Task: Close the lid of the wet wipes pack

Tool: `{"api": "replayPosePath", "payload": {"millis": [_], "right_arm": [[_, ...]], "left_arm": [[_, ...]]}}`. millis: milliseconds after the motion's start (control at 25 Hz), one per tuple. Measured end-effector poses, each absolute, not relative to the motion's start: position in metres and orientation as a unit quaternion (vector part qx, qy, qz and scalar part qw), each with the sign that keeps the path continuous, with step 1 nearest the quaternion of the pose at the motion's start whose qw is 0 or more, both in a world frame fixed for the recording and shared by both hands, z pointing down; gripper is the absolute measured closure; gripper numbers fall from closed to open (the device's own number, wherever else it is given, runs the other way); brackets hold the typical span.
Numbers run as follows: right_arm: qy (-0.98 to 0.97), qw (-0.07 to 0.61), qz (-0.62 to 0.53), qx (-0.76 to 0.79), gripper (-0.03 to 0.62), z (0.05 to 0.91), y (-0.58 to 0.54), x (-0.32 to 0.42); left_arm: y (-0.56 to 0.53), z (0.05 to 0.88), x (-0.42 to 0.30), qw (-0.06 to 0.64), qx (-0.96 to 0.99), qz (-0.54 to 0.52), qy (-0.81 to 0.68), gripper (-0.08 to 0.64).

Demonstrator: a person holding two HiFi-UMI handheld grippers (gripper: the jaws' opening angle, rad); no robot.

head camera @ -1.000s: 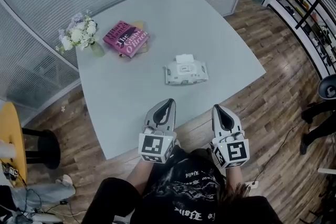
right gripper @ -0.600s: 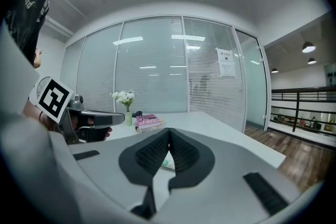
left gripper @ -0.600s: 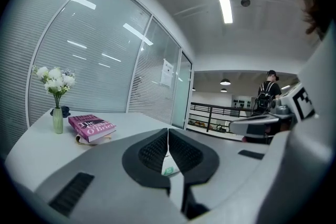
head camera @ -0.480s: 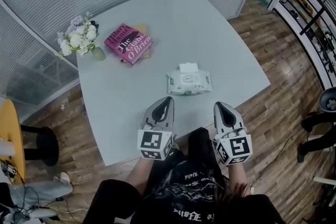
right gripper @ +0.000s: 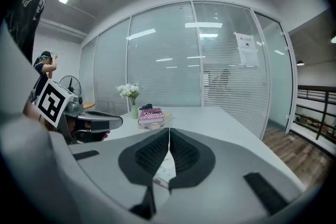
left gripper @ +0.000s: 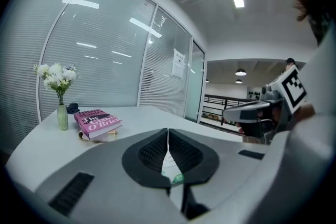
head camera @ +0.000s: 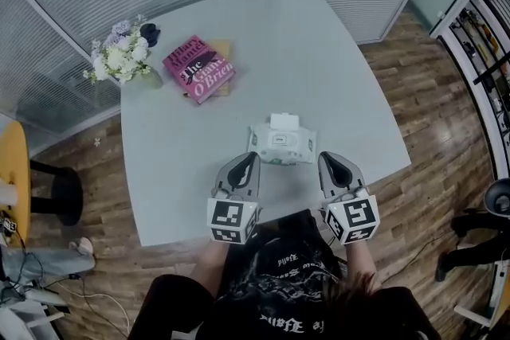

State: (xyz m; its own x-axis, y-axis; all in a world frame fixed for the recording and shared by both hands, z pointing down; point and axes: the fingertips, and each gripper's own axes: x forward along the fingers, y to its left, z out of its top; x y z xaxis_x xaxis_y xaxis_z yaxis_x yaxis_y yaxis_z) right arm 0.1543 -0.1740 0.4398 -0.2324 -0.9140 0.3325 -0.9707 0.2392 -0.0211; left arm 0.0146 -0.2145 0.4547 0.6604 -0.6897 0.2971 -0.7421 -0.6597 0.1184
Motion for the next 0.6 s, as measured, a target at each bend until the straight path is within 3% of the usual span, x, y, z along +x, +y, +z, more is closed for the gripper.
{"api": "replayPosePath", "payload": {"millis": [280, 480, 600], "right_arm": [[-0.801, 0.141, 0.155, 0.560, 0.549, 0.455, -0.213, 0.176], [-0.823, 0.119, 0.242, 0.501, 0.431, 0.469, -0.237, 0.180], [-0.826, 0.112, 0.288, 0.470, 0.420, 0.482, -0.254, 0.183]], "left_arm": [[-0.230, 0.472, 0.034, 0.117, 0.892, 0.141, -0.413, 0.552], [-0.239, 0.486, 0.036, 0.132, 0.876, 0.154, -0.437, 0.552], [-0.245, 0.498, 0.033, 0.131, 0.865, 0.174, -0.453, 0.552]]}}
